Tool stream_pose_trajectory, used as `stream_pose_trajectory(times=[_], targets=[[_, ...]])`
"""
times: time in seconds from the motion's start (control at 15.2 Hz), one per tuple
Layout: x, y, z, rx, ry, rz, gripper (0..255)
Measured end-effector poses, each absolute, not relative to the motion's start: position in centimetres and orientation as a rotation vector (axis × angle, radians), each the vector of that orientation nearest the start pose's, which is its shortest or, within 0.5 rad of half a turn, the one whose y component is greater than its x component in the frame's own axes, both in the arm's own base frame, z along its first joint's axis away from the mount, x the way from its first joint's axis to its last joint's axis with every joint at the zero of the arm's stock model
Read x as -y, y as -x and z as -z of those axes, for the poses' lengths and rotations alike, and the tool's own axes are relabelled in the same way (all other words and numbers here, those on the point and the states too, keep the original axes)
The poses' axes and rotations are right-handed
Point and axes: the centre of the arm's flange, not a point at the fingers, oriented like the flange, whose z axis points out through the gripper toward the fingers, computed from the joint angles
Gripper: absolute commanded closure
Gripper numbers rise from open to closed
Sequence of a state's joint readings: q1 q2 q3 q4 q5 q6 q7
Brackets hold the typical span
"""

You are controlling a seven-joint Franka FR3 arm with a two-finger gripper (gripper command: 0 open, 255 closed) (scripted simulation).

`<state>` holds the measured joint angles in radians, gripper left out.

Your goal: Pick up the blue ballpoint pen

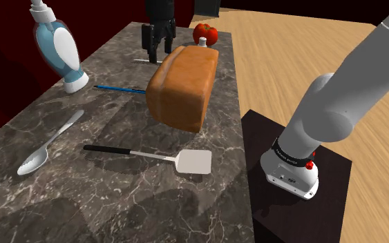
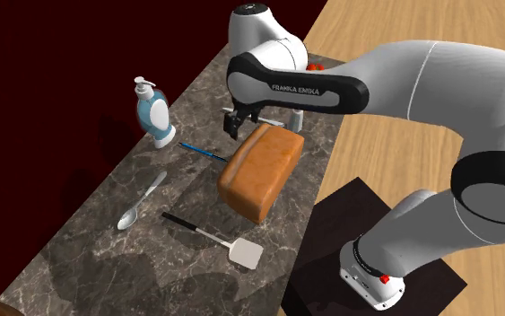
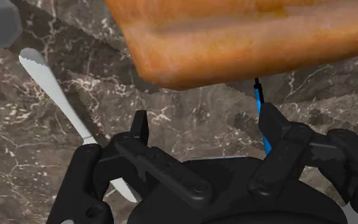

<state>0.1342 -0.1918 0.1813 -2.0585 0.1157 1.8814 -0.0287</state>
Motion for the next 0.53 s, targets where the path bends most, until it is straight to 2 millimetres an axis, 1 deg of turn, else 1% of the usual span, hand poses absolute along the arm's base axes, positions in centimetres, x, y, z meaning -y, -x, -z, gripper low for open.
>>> stream_pose_trajectory(times=[0.2,0.33,0.53], targets=[[-19.9,-49.2,-51.0,0.559,3.02,0.023,0],[-22.4,-50.8,-50.6,0.62,3.011,0.042,0],[-25.5,-52.5,-50.0,0.711,2.996,0.073,0]])
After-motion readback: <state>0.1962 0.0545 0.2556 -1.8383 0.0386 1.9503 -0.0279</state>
